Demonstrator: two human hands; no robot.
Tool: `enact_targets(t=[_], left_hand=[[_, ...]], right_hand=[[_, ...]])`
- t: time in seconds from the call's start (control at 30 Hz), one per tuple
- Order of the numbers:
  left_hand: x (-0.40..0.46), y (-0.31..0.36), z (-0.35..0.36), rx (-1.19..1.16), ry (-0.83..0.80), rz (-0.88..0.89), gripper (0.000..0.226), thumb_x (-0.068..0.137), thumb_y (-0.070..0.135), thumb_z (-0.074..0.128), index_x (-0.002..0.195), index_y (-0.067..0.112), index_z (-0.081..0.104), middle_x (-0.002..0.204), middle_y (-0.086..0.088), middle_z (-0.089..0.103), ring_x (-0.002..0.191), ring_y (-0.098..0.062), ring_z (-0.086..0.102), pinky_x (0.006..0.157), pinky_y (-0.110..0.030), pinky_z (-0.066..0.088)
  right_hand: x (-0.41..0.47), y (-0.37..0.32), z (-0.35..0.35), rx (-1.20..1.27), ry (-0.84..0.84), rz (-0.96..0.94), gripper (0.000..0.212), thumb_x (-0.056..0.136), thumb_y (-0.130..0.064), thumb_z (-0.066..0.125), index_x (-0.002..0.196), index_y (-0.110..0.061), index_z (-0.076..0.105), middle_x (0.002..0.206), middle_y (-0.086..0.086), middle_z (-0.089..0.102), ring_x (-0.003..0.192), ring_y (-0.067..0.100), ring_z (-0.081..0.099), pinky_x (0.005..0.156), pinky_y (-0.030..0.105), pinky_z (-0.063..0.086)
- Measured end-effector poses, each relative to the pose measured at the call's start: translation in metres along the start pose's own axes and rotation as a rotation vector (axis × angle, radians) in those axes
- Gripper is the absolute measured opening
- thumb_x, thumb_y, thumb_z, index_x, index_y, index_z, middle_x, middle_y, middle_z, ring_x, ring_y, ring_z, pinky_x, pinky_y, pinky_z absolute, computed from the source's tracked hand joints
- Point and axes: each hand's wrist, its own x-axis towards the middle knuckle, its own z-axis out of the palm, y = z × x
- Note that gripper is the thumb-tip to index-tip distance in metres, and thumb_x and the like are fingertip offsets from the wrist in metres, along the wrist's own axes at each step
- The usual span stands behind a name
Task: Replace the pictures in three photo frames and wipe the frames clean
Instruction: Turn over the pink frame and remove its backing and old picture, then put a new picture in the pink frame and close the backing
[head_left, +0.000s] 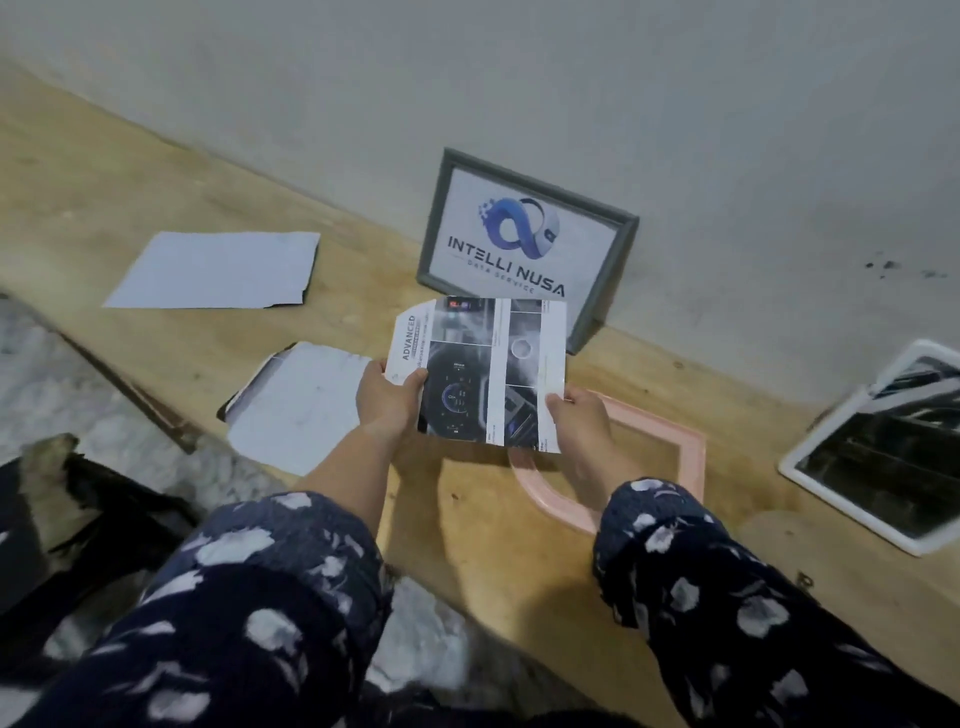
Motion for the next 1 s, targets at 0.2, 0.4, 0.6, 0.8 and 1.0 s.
enact_targets(t=[0.2, 0.4, 0.6, 0.8, 1.0], left_hand=[[0.074, -0.016, -0.074, -0.089, 0.061, -0.018, 0.043, 0.093, 0.020, 0.062, 0.129, 0.004, 0.046, 0.130, -0.011, 0.057, 0.111, -0.026, 0.055, 0.082, -0.028, 0.042], [0.173, -0.023, -0.150, 0.004, 0.081, 0.010, 0.042, 0.095, 0.019, 0.059, 0.131, 0.005, 0.045, 0.130, -0.011, 0.057, 0.112, -0.026, 0.054, 0.079, -0.025, 0.037], [0.253, -0.032, -0.204, -0.024, 0.076, -0.057, 0.054, 0.093, 0.013, 0.062, 0.137, 0.010, 0.030, 0.133, -0.014, 0.050, 0.108, -0.024, 0.054, 0.086, -0.027, 0.040], [0.308, -0.042, -0.227, 0.086, 0.082, -0.017, 0.041, 0.090, 0.010, 0.061, 0.130, 0.009, 0.050, 0.134, -0.007, 0.053, 0.115, -0.022, 0.055, 0.097, -0.027, 0.041], [0.339, -0.045, -0.236, 0.176, 0.040, 0.010, 0.055, 0.089, 0.018, 0.064, 0.140, 0.011, 0.045, 0.142, -0.008, 0.048, 0.127, -0.021, 0.047, 0.106, -0.030, 0.036]], right_hand=[[0.015, -0.050, 0.093, -0.116, -0.046, -0.065, 0.024, 0.095, -0.014, 0.052, 0.072, -0.017, 0.055, 0.073, 0.002, 0.063, 0.063, 0.017, 0.056, 0.056, 0.027, 0.046], [0.046, -0.087, 0.203, -0.109, -0.116, -0.059, 0.014, 0.095, -0.002, 0.050, 0.094, -0.010, 0.061, 0.076, -0.004, 0.056, 0.058, 0.006, 0.048, 0.041, 0.007, 0.037], [0.082, -0.114, 0.288, -0.046, -0.111, 0.018, 0.020, 0.093, -0.003, 0.052, 0.099, -0.012, 0.068, 0.070, -0.001, 0.062, 0.054, 0.013, 0.052, 0.048, 0.021, 0.039], [0.126, -0.132, 0.347, -0.028, -0.126, 0.093, 0.029, 0.086, 0.005, 0.048, 0.083, -0.015, 0.069, 0.097, 0.010, 0.073, 0.078, 0.027, 0.071, 0.072, 0.042, 0.060], [0.148, -0.147, 0.383, -0.024, -0.115, 0.066, 0.041, 0.081, 0.003, 0.049, 0.117, -0.007, 0.063, 0.099, 0.010, 0.070, 0.084, 0.022, 0.065, 0.080, 0.035, 0.053]])
